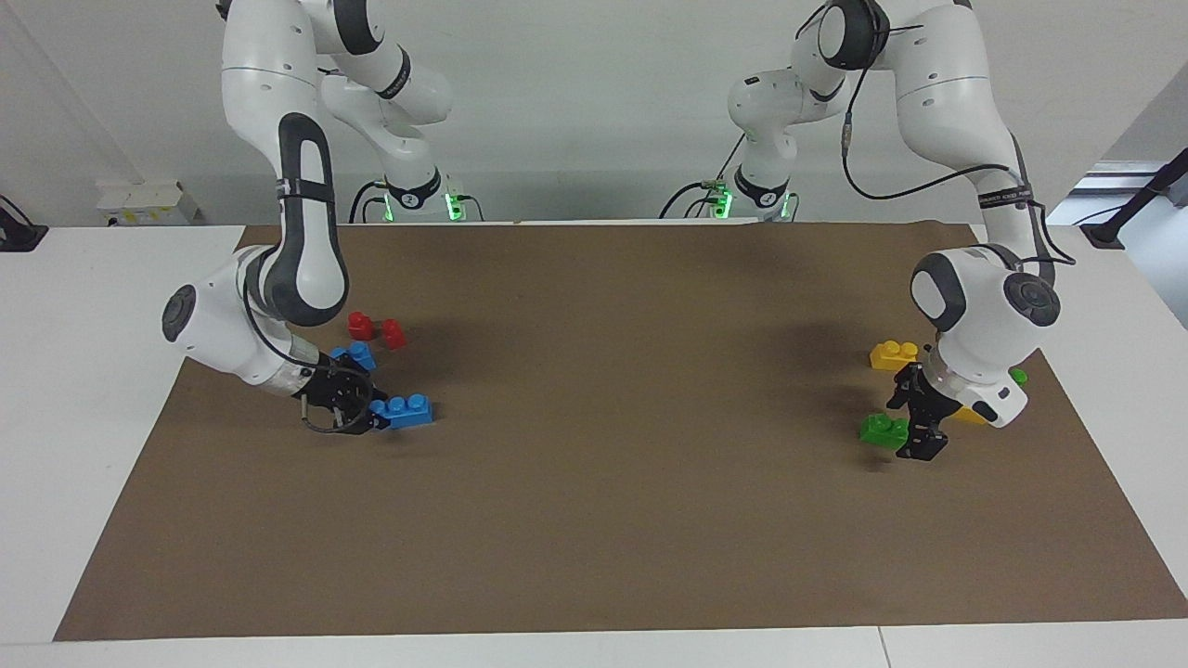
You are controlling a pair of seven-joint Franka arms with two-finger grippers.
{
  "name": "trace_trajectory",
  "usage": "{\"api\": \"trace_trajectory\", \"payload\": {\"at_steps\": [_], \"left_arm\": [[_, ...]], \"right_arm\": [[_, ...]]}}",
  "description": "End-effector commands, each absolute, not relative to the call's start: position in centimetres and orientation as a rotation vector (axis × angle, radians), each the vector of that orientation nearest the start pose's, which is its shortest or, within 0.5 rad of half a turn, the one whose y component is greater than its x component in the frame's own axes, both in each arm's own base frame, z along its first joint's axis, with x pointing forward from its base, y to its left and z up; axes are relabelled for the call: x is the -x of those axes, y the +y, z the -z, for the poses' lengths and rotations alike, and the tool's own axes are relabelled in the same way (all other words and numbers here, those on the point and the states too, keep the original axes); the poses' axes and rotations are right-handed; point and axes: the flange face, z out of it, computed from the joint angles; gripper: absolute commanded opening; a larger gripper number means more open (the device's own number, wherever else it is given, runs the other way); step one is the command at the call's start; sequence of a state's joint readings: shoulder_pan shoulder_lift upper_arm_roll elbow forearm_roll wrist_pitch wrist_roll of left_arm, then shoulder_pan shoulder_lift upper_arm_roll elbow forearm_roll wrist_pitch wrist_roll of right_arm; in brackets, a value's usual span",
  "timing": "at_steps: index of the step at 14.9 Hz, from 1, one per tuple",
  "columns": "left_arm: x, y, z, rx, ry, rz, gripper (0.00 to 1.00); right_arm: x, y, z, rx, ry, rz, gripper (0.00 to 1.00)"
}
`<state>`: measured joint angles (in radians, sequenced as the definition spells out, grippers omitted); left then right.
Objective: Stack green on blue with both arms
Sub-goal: 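Grasp the green brick with the left gripper while the right gripper grasps the blue brick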
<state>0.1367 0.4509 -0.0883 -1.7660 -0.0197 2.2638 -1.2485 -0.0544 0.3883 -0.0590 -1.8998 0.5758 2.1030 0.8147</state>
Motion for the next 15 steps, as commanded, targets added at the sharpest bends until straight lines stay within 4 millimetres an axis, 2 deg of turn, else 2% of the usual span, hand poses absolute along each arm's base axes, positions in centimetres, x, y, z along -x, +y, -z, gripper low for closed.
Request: {"api": "trace_trajectory", "payload": {"at_steps": [1, 2, 3, 4, 6, 8, 9, 10, 11, 12, 15], "left_arm": [[-65.7, 3.9, -31.7, 2.523, -1.977, 0.054, 0.63], [-65.8, 3.9, -31.9, 2.526, -1.975, 0.062, 0.35], [-65.9, 3.9, -31.8, 2.526, -1.973, 0.063, 0.12], [-65.9, 4.0, -31.9, 2.531, -1.952, 0.076, 0.00], [-66.1, 4.0, -32.2, 2.537, -1.920, 0.098, 0.00], [-66.5, 3.9, -32.9, 2.541, -1.919, 0.104, 0.00], [-66.6, 3.9, -33.3, 2.540, -1.916, 0.100, 0.00], [-66.7, 3.8, -33.7, 2.542, -1.913, 0.096, 0.00], [-66.8, 3.5, -34.5, 2.540, -1.906, 0.081, 0.00], [-66.8, 2.9, -36.1, 2.549, -1.900, 0.082, 0.00], [-65.4, 1.6, -41.2, 2.566, -1.874, 0.070, 0.00]], "right_arm": [[-60.8, -4.7, -30.1, 2.238, 1.516, -0.417, 0.00], [-61.5, -4.6, -31.0, 2.238, 1.499, -0.417, 0.00], [-62.1, -4.3, -32.3, 2.233, 1.488, -0.428, 0.00], [-62.6, -3.2, -34.0, 2.227, 1.482, -0.457, 0.00], [-63.9, -0.3, -38.0, 2.148, 1.592, -0.506, 0.00], [-64.4, 6.5, -41.6, 2.088, 1.691, -0.532, 0.00], [-64.0, 9.7, -42.8, 2.074, 1.721, -0.538, 0.00], [-63.5, 13.0, -43.4, 2.053, 1.758, -0.548, 0.00], [-63.1, 15.4, -44.1, 2.030, 1.787, -0.537, 0.00], [-62.4, 19.1, -44.3, 2.022, 1.801, -0.537, 0.00], [-59.5, 27.7, -43.8, 1.920, 1.919, -0.525, 0.00]]}}
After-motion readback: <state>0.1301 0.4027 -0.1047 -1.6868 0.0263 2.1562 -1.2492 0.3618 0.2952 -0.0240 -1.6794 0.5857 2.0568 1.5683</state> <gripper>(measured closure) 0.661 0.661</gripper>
